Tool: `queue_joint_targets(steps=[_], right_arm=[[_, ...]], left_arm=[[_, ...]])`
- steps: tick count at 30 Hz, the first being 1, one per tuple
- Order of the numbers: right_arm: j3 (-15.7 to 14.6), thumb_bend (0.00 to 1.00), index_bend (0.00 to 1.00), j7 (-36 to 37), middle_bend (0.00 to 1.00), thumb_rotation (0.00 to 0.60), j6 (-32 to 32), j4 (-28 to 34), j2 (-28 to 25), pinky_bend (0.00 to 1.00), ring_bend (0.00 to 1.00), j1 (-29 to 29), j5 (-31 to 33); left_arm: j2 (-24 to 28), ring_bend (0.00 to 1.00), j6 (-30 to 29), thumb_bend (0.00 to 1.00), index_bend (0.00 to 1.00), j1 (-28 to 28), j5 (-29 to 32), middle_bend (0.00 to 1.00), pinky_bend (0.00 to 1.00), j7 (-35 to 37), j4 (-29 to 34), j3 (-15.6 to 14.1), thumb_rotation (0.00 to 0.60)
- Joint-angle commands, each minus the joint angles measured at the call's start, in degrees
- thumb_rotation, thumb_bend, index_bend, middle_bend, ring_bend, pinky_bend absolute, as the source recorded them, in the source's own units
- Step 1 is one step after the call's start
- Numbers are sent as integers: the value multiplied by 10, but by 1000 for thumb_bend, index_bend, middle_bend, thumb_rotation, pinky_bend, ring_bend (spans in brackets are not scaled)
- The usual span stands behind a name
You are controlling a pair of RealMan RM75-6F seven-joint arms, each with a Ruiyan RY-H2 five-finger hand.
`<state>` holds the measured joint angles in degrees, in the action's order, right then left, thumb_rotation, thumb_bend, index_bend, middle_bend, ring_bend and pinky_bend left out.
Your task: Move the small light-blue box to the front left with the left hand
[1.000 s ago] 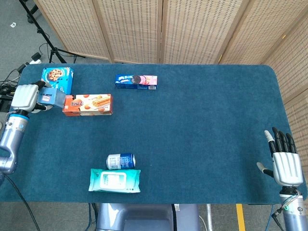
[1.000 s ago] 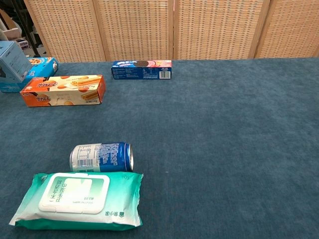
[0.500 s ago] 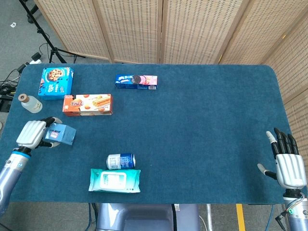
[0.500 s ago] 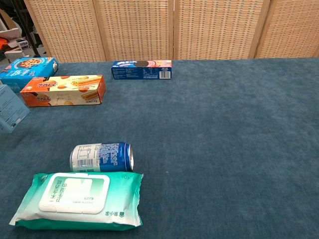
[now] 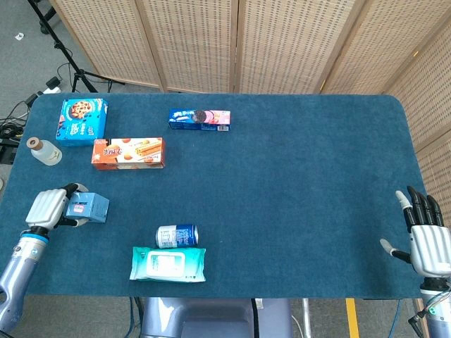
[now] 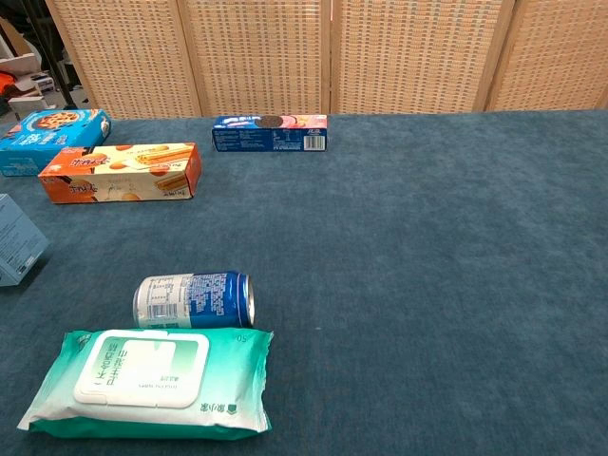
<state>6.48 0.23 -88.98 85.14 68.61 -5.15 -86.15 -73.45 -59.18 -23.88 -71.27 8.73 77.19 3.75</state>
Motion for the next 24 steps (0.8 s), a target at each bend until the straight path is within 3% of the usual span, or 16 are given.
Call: queue_joint_targets(steps=[1,2,4,9,17,24], right_arm=[[0,0,0,1,0,600,-1,1,-1,0,0,1,-1],[-1,0,0,1,0,600,-1,1,-1,0,0,1,-1],[-3,0,0,2,0,600,-1,3,-3,0,0,1,-5],[-5,0,0,2,0,600,-1,6,-4,0,0,1,-10],[-5,0,0,9,0,600,-1,9,-10,0,0,2,-9],[-3,0,0,10,0,600,1,8,-10,0,0,2,-3]], left_arm=[[22,121,30,178,253,-2,-5,120,130,20,18,-8,600],[25,28,28,162,123,-1,-9,26,43,26,20,-8,600],[28,0,2,127,11,9,-22,0,0,32,14,-6,600],[42,0,-38,65,0,29,-80,0,0,98,13,-21,600],[54,0,-48,63,0,34,-117,0,0,108,12,-38,600],[-9,0,-20,63,0,9,-111,0,0,118,-80,-23,600]])
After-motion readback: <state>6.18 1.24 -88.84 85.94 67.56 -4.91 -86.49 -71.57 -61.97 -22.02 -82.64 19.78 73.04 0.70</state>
